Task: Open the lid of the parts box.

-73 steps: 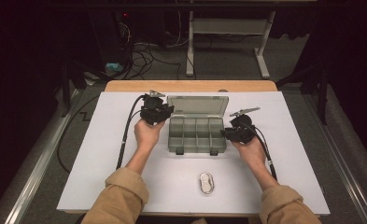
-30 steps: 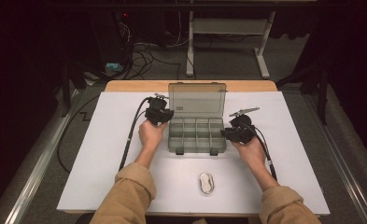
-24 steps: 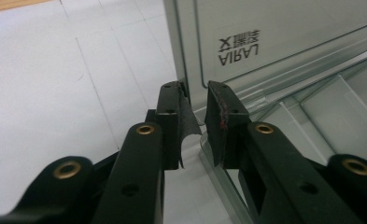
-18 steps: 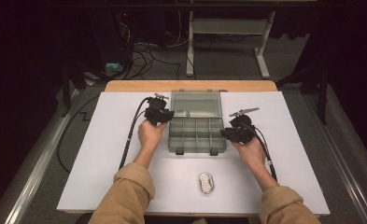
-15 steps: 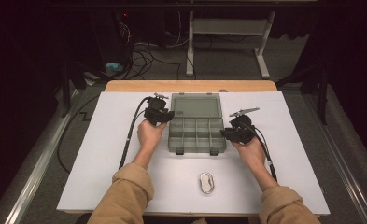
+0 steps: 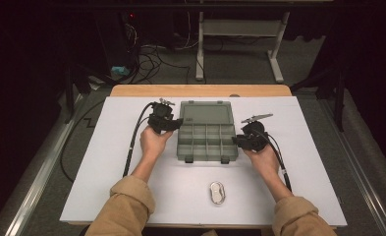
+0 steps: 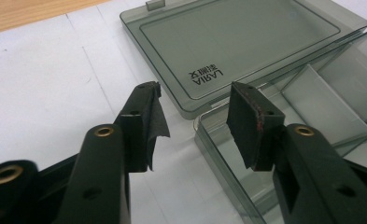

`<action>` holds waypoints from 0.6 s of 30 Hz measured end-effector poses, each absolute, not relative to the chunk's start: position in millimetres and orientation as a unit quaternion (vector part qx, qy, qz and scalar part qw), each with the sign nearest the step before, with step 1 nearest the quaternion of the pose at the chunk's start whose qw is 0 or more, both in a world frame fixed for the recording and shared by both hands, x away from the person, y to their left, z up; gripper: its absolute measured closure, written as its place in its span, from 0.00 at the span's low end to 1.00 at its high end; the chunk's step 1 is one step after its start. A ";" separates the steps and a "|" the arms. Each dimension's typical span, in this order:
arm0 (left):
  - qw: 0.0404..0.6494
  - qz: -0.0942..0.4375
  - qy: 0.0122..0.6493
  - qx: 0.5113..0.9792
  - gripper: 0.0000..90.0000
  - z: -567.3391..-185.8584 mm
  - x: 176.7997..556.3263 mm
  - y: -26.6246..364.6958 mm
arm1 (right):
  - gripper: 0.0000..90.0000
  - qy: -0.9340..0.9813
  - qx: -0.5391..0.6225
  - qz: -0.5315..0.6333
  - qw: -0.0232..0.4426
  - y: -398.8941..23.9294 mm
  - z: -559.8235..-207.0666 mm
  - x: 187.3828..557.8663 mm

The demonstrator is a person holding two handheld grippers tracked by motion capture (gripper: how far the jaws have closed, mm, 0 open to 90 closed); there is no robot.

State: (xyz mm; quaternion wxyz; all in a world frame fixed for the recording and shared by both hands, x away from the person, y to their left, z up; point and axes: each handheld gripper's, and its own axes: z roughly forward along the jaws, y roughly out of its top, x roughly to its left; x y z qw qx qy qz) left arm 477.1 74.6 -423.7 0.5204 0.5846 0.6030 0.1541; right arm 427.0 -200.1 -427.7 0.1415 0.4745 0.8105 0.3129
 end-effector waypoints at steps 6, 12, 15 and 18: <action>0.525 0.156 0.591 0.592 0.56 -420.6 470.0 76.7 | 0.82 0.811 0.473 0.313 0.142 -200.2 -427.8 427.0; 0.539 0.150 0.584 0.588 0.55 -419.9 462.0 80.9 | 0.82 0.812 0.472 0.313 0.142 -200.3 -427.5 427.3; 0.546 0.149 0.583 0.583 0.54 -419.1 458.6 84.6 | 0.82 0.814 0.467 0.313 0.146 -199.7 -427.5 427.0; 0.555 0.149 0.578 0.579 0.54 -416.7 454.1 88.9 | 0.79 0.814 0.465 0.317 0.148 -199.7 -428.0 426.6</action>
